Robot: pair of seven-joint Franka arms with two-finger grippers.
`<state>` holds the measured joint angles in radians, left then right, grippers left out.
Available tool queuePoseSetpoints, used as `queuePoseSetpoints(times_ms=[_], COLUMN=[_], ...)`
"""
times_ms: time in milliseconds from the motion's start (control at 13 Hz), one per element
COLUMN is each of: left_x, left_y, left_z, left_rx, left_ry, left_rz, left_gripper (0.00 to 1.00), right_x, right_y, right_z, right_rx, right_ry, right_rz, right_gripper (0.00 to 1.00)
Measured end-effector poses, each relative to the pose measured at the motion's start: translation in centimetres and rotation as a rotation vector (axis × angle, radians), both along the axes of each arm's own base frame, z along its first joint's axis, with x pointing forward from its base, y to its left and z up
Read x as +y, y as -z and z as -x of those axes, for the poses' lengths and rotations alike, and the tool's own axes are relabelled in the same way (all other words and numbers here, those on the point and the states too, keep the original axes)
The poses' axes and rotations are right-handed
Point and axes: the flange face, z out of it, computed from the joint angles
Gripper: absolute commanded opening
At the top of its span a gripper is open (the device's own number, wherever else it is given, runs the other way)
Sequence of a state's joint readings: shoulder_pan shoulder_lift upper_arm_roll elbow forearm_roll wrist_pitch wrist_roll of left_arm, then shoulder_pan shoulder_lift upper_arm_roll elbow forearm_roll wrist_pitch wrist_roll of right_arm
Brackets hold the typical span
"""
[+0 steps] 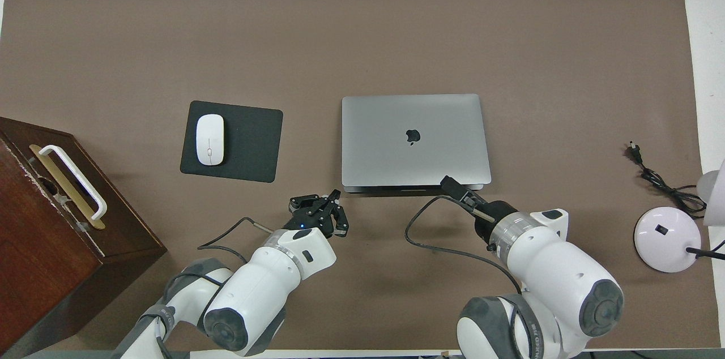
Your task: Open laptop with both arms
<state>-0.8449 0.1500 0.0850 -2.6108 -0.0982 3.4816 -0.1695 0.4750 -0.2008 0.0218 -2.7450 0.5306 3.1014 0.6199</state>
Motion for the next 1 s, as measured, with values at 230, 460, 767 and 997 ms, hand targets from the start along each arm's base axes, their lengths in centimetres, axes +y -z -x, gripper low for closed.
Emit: queuePoseSetpoints(times_ms=[230,460,767,997], left_x=[-0.8,-1.2,-1.8,-2.0], left_y=[0.6,0.9,1.7,1.7], left_z=[-0.6,-1.0,-1.7,-1.9], left_rx=[-0.001,-0.009,-0.011,-0.017], left_ry=[0.007,0.018,0.024,0.029], left_rz=[-0.007,-0.016,-0.025,-0.027], left_gripper=[0.0,0.0,0.0,0.0], right_x=[-0.3,-0.3,-0.3,-0.3], right_y=[0.2,0.3,0.3,0.4], right_z=[0.4,0.4,0.4,0.5], right_rx=[-0.006,-0.005,-0.004,-0.003], right_ry=[0.004,0.004,0.004,0.004], right_rz=[0.005,0.005,0.006,0.006], right_gripper=[1.0,1.0,1.0,1.0])
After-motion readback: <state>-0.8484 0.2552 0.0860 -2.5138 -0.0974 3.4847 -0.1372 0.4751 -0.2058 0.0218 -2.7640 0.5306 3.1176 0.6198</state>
